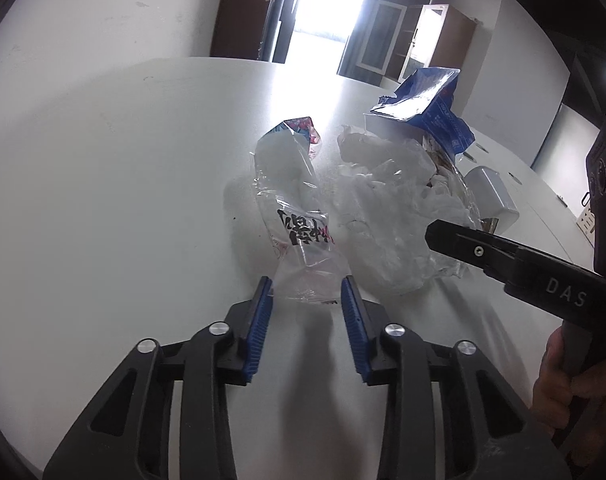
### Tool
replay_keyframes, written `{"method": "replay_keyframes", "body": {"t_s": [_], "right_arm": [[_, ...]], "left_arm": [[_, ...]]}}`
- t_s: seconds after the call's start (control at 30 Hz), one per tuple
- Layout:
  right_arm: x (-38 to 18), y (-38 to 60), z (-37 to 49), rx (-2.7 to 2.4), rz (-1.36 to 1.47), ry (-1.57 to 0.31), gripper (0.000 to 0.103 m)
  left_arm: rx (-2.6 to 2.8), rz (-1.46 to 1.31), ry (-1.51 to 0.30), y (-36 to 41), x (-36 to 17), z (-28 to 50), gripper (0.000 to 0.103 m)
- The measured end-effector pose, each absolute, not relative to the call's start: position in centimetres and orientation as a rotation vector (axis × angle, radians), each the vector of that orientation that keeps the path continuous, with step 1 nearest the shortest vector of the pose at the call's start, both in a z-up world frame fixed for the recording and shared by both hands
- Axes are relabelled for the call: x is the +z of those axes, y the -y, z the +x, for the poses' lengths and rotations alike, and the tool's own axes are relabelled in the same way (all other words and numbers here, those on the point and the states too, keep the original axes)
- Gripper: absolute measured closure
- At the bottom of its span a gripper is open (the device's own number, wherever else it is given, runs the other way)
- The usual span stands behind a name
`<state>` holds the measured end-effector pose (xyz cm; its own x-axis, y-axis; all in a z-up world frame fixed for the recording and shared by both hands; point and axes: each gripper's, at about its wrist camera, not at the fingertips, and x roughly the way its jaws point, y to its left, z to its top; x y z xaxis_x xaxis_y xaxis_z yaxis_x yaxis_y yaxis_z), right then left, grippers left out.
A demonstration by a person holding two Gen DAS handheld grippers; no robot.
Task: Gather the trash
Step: 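Grasp the clear printed plastic bag with left tool while right tool grasps clear bag, then carry both clear plastic bags down over the blue wastebasket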
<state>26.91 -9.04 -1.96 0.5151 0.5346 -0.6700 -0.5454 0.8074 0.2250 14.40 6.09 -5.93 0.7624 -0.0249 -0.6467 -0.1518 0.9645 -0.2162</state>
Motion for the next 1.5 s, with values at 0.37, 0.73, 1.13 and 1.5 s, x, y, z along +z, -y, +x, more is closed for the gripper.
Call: {"method": "replay_keyframes", "body": {"t_s": [0.37,0.73,1.13,1.5], "right_arm": [[-1.3,10.7,24.5,0.634,0.010,-0.737,0.087],[-0.3,15.9,19.7,0.599,0.018,-0.651,0.088],[-0.7,20.7,13.0,0.621,0.015,-0.598,0.088],[-1.7,23.4,7.7,0.653,-0.031,-0.595,0.088]], "left_arm": [[0.055,-0.268,-0.643,-6.8,-4.1,12.7,0.099],[0.014,-0.168,-0.563,-3.3,-1.4,8.5,0.100],[0.010,-0.106,-0.532,-0.6,-2.1,2.0,0.100],[-0.039,-0.061,-0.565,1.1,-2.4,-3.5,0.101]]}}
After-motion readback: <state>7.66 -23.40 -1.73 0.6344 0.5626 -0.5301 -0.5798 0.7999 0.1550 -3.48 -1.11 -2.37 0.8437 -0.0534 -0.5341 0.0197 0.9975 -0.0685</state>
